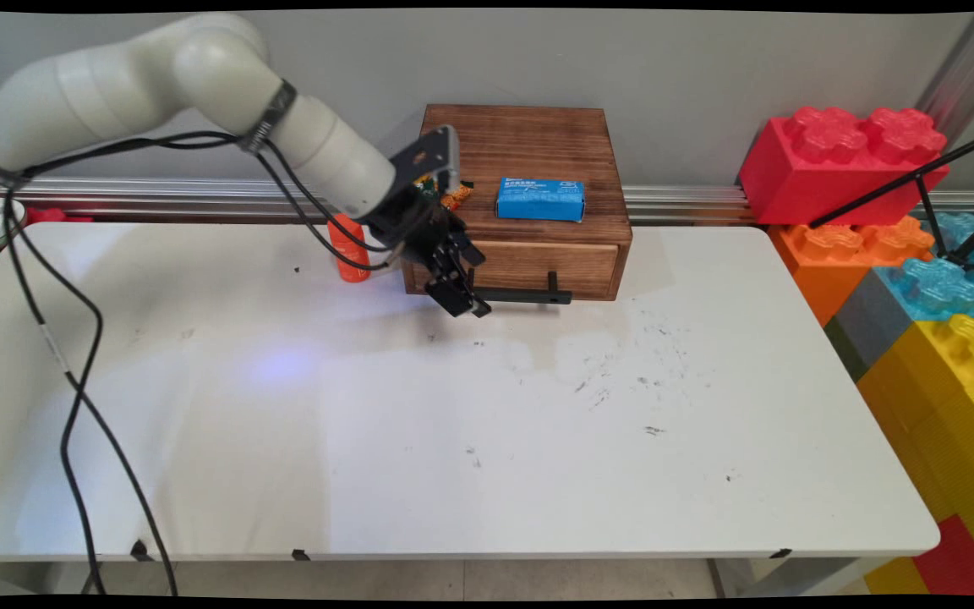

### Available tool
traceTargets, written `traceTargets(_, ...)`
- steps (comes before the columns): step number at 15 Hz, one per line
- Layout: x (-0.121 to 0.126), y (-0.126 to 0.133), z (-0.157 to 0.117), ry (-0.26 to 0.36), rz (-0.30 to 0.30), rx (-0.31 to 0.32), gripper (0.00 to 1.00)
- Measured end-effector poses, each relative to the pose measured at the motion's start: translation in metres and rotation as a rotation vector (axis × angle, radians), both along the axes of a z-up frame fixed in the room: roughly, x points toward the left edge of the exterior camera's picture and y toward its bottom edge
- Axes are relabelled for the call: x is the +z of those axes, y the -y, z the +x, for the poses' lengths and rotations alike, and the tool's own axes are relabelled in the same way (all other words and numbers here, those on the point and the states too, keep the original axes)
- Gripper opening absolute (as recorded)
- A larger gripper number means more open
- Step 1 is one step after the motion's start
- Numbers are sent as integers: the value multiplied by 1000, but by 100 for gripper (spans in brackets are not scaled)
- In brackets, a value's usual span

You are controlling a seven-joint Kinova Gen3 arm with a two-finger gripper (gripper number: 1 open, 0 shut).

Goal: Open the drawer

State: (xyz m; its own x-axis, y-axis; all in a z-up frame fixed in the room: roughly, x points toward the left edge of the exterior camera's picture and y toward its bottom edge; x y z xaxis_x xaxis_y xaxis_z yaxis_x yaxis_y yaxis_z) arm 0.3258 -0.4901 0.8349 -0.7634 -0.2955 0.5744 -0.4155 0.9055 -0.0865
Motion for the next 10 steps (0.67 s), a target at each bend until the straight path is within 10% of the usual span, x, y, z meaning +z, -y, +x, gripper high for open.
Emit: traceTargets(10, -36, 27, -29, 55, -14, -19, 100)
